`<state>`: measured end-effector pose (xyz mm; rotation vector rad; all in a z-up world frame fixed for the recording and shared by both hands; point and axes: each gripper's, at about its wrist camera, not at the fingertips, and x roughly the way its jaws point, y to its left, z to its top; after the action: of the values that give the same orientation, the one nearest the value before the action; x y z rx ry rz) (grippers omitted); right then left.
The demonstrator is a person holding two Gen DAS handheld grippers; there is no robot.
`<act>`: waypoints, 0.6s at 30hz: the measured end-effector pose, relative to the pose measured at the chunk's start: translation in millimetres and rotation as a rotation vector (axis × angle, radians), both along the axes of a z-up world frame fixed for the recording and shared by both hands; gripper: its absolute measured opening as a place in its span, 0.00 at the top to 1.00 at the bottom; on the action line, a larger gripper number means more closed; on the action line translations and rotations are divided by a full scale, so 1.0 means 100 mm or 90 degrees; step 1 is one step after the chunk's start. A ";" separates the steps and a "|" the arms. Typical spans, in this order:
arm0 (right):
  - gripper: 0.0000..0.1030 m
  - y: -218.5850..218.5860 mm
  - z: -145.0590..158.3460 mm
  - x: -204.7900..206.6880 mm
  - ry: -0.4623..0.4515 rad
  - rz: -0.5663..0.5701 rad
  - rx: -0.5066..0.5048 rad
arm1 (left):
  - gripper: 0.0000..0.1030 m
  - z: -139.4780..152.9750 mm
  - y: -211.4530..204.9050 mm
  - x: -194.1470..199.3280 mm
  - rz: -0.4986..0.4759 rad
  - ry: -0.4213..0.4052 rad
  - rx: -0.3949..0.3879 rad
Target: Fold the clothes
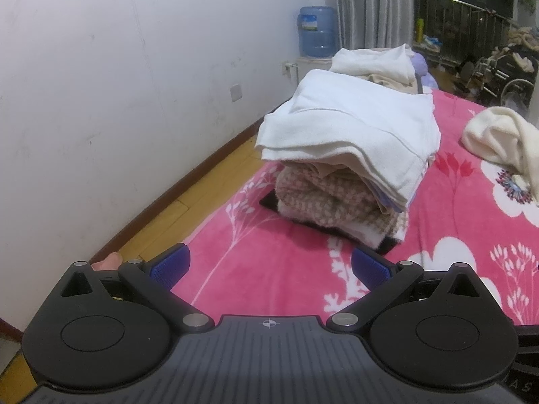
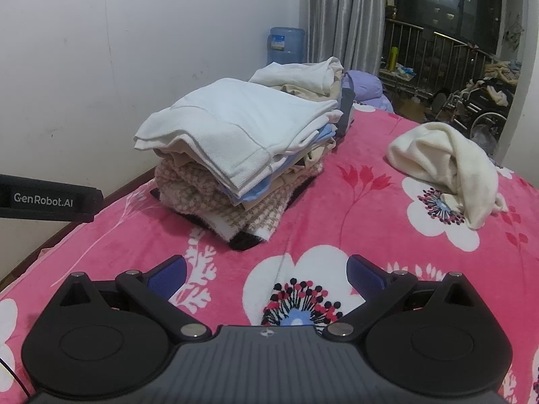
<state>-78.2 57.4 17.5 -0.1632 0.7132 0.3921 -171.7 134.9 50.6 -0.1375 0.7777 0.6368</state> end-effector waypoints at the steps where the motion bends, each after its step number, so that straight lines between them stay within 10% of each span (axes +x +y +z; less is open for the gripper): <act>1: 0.00 0.00 0.00 0.00 -0.001 0.000 0.000 | 0.00 0.00 0.00 0.00 0.000 0.000 -0.001; 18: 0.00 0.02 0.00 0.00 0.000 0.002 -0.001 | 0.00 -0.01 0.01 0.00 0.000 0.002 0.000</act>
<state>-78.4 59.5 17.2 -0.1653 0.7131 0.3942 -171.9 135.7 50.1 -0.1372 0.7803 0.6362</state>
